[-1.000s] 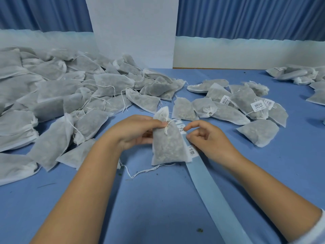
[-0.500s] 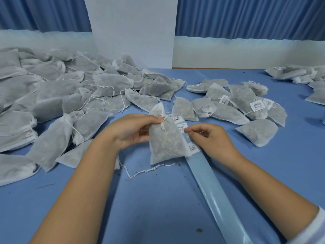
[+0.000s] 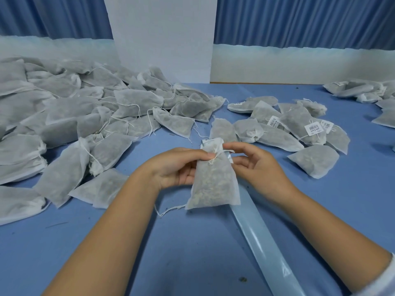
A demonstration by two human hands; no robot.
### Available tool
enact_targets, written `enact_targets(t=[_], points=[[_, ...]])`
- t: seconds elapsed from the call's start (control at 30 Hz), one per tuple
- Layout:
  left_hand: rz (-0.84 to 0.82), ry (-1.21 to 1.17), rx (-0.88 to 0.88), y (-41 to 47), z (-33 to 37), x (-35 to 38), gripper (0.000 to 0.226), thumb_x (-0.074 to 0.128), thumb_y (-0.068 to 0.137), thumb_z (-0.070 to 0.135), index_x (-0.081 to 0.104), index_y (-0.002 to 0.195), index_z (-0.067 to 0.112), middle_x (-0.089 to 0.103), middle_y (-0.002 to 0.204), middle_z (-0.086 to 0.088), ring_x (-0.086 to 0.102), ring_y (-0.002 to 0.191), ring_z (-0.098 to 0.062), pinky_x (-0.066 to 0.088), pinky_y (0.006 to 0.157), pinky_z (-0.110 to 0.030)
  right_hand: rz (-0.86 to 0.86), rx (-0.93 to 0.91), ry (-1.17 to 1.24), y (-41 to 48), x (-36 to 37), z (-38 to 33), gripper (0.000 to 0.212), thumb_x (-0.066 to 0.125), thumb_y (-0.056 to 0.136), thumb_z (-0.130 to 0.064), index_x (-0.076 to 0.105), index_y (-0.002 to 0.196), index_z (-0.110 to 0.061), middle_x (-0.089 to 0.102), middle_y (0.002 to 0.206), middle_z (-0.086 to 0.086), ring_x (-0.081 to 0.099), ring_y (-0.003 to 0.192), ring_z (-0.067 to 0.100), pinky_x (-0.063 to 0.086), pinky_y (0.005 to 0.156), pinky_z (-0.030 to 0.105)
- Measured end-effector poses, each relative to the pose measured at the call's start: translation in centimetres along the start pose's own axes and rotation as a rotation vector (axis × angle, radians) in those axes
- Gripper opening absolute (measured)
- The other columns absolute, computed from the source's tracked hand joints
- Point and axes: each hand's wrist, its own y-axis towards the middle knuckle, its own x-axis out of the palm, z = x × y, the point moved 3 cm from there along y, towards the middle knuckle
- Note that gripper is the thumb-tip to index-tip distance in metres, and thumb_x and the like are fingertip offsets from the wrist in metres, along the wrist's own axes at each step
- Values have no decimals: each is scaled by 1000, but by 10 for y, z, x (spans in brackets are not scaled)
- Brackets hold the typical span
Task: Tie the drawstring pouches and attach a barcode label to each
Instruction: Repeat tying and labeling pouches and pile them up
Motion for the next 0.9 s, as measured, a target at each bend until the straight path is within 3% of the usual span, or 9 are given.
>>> enact_targets(t=[0.13, 0.23, 0.43, 0.53, 0.67, 0.8, 0.9], points=[[-5, -40, -6, 3, -1, -1, 12, 74, 71, 21, 81, 78, 14, 76, 88, -5, 74, 75, -15, 58, 61, -26, 95, -120, -180, -2, -2, -3, 25, 72, 83, -1, 70, 99, -21, 66, 107, 4, 63, 81, 17, 51, 77, 22], [-24, -107, 9, 3, -1, -2, 15, 79, 67, 19, 81, 81, 13, 76, 93, -7, 74, 80, -17, 60, 64, -29, 123, -181, -315, -3, -3, -4, 24, 76, 80, -7, 72, 102, -17, 63, 99, 0, 59, 74, 13, 48, 73, 16], [-8, -198, 5, 6, -3, -6, 24, 75, 72, 18, 76, 94, 10, 74, 100, -9, 73, 83, -19, 60, 68, -32, 122, -203, -365, -5, -3, -5, 27, 74, 81, -5, 73, 102, -21, 66, 85, 2, 64, 72, 11, 49, 74, 13], [-22, -186, -9, 7, -4, -5, 26, 71, 72, 21, 78, 94, 10, 74, 104, -10, 73, 86, -19, 60, 71, -31, 55, -234, -401, -5, 0, -6, 27, 73, 82, -1, 74, 104, -15, 67, 88, 5, 62, 73, 7, 48, 75, 13], [-82, -193, 1, 5, -2, -1, 17, 69, 73, 22, 82, 82, 13, 77, 92, -4, 74, 79, -14, 59, 66, -27, 115, -283, -360, -7, -1, -9, 31, 75, 81, -6, 70, 106, -23, 66, 88, 1, 62, 73, 9, 50, 75, 14], [-106, -226, -2, 5, -3, -2, 25, 67, 76, 22, 81, 92, 10, 76, 104, -8, 74, 89, -17, 59, 72, -29, 161, -397, -489, -7, -1, -10, 21, 76, 81, -9, 75, 99, -20, 65, 93, -3, 62, 77, 10, 49, 72, 13], [-49, -224, 5, 7, -4, -5, 22, 69, 73, 21, 79, 91, 11, 76, 96, -6, 74, 82, -17, 60, 69, -31, 193, -382, -529, -6, -4, -8, 29, 78, 81, -14, 73, 109, -21, 64, 98, -5, 62, 82, 9, 51, 71, 16]])
